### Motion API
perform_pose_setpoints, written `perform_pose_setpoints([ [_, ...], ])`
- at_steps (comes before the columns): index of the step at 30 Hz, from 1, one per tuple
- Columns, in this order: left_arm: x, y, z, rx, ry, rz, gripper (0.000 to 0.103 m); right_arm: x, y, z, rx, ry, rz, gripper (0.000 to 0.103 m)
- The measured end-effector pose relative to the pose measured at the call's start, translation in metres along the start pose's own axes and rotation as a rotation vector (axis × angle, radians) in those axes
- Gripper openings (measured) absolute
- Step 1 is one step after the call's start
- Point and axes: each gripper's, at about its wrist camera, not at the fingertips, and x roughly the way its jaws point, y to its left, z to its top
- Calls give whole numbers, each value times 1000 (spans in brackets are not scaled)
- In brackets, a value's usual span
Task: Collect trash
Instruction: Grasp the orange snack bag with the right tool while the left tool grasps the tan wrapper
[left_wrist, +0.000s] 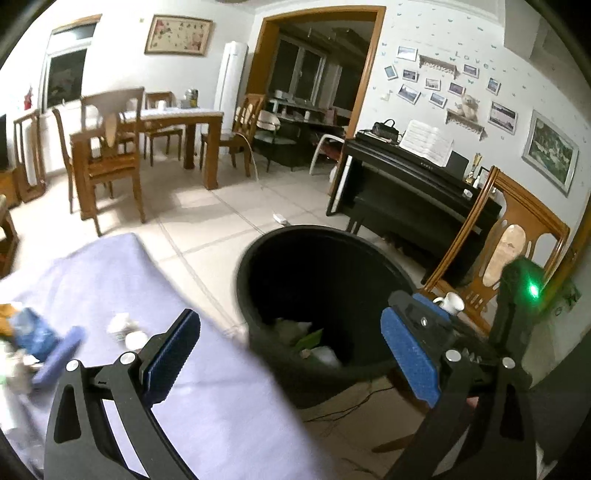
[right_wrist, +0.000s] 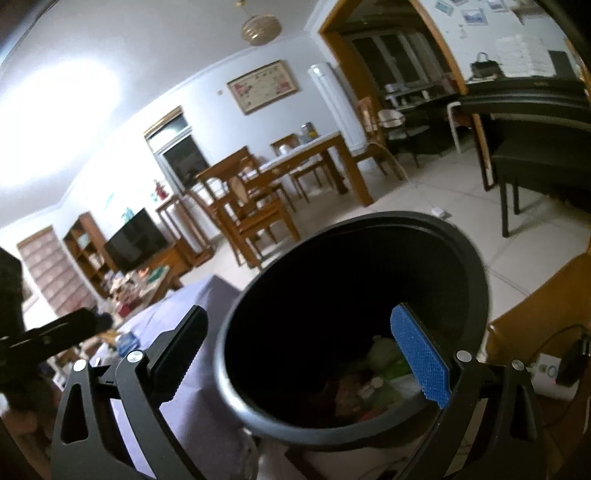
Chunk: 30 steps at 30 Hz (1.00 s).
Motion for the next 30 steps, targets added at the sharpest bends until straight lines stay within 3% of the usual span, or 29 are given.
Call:
perform_pose_setpoints([
  [3, -30, 21, -11, 29, -8, 47, 98, 7, 26, -4, -57, 62, 49, 98],
  [7, -66, 70, -28, 11, -9, 170, 98, 16, 83, -17, -174, 188, 198, 98],
  [10, -92, 129, -43, -121, -14, 247, 98, 24, 134, -39, -302, 304, 298, 98],
  [15, -125, 217, -66, -388, -52, 291, 98, 38, 211, -87, -432, 498, 463, 98],
  [21, -137, 285, -67, -526, -67, 311, 98, 60, 267, -134, -555, 650, 427, 97],
  [27, -102, 314, -41, -570, -37, 281, 98, 65, 285, -142, -620, 649, 366, 97],
  [28, -94, 320, -38, -592, -20, 273, 98, 66, 286, -144, -644, 641, 350, 95],
  [30, -76, 332, -32, -646, 3, 274, 98, 70, 289, -149, -673, 658, 343, 82],
])
